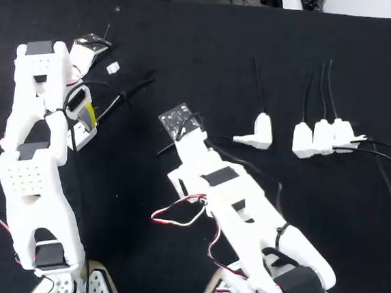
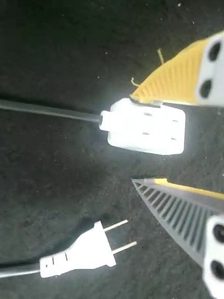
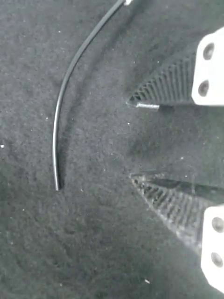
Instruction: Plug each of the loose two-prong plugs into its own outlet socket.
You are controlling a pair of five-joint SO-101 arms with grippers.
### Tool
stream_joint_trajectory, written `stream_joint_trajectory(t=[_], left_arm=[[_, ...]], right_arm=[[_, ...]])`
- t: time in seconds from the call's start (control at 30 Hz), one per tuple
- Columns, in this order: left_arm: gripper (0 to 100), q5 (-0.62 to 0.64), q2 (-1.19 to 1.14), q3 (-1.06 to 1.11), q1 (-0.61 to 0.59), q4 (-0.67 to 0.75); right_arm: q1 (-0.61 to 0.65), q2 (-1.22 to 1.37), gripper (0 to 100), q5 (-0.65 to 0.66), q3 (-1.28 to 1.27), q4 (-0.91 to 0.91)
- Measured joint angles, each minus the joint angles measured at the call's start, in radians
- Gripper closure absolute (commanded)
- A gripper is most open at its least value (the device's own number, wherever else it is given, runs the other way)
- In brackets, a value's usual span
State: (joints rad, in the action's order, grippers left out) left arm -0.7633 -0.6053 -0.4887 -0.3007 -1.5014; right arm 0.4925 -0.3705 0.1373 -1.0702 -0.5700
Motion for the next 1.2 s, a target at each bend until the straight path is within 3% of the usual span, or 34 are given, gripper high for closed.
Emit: stream_joint_trajectory(t=[0.2, 0.5, 0.6, 0.77, 0.83, 1.2], left_arm=[[71, -0.043, 0.000, 0.002, 0.005, -0.055], [71, -0.048, -0.109, 0.015, 0.014, -0.025], [77, -0.005, -0.124, -0.008, 0.014, -0.032], [98, 0.072, -0.127, -0.041, 0.014, -0.127], [95, 0.107, -0.127, -0.043, 0.015, -0.153], [97, 0.362, -0.057, -0.060, 0.052, -0.244]], right_arm=[[0.000, 0.000, 79.7, 0.000, 0.000, 0.000], [0.000, 0.000, 79.7, 0.000, 0.000, 0.000], [0.000, 0.000, 79.7, 0.000, 0.000, 0.000], [0.000, 0.000, 79.7, 0.000, 0.000, 0.000], [0.000, 0.000, 79.7, 0.000, 0.000, 0.000], [0.000, 0.000, 79.7, 0.000, 0.000, 0.000]])
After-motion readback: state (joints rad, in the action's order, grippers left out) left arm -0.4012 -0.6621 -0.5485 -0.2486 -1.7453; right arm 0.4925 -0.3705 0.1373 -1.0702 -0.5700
